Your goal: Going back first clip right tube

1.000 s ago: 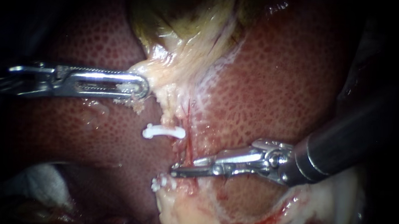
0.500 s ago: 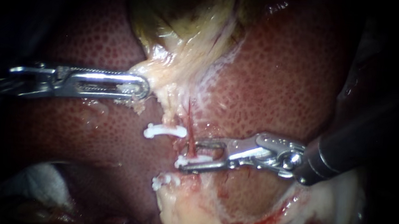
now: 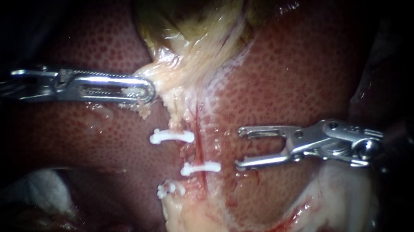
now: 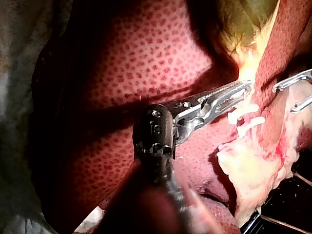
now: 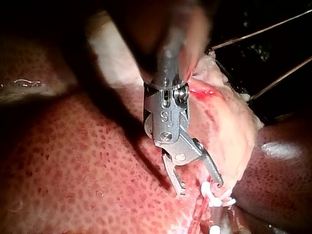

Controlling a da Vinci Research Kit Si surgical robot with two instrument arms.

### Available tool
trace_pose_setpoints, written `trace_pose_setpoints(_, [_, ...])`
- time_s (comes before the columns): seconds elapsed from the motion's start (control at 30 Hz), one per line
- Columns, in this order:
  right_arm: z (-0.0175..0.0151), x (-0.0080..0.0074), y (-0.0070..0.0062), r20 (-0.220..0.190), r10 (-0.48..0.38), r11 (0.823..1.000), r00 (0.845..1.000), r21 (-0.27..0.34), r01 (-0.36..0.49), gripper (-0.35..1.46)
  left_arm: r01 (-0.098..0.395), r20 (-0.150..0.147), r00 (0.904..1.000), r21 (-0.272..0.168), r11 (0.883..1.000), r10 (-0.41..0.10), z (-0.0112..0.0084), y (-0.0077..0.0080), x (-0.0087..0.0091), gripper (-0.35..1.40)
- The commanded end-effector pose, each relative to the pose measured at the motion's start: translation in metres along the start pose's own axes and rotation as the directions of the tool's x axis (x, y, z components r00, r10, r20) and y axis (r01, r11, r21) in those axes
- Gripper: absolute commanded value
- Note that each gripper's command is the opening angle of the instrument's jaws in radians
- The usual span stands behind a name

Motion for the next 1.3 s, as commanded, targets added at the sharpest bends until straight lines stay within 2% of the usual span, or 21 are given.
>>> trace_pose_setpoints(0.03, [-0.0002,0.0005,-0.0003,0.000,-0.003,1.000,1.000,0.002,0.003,0.49,-0.001,0.000,1.0000,0.000,1.000,0.001,0.0001,0.0000,0.0000,-0.35])
trace_pose_setpoints(0.17, [-0.0012,0.0023,-0.0012,-0.001,-0.028,1.000,1.000,0.009,0.028,0.49,-0.001,0.001,1.0000,-0.001,1.000,0.001,0.0002,-0.0001,-0.0002,-0.35])
trace_pose_setpoints(0.27, [-0.0016,0.0029,-0.0013,-0.002,-0.036,0.999,0.999,0.011,0.036,0.49,-0.003,0.002,1.0000,-0.002,1.000,0.003,0.0005,-0.0003,-0.0004,-0.35])
trace_pose_setpoints(0.5, [-0.0020,0.0029,-0.0013,-0.001,-0.042,0.999,0.999,0.013,0.042,0.49,-0.010,0.017,0.9998,0.002,1.000,0.010,0.0023,-0.0017,-0.0012,-0.35])
trace_pose_setpoints(0.63, [-0.0021,0.0028,-0.0013,-0.001,-0.042,0.999,0.999,0.014,0.042,0.49,-0.016,0.031,0.9994,0.004,1.000,0.016,0.0042,-0.0029,-0.0019,-0.35])
trace_pose_setpoints(0.93, [-0.0022,0.0029,-0.0014,-0.001,-0.042,0.999,0.999,0.015,0.042,0.49,-0.032,0.064,0.9974,0.000,0.999,0.032,0.0084,-0.0041,-0.0041,-0.35])
trace_pose_setpoints(1.3, [-0.0024,0.0032,-0.0015,-0.002,-0.052,0.999,0.999,0.016,0.052,0.49,-0.033,0.066,0.9973,-0.003,0.999,0.033,0.0088,-0.0043,-0.0041,-0.35])
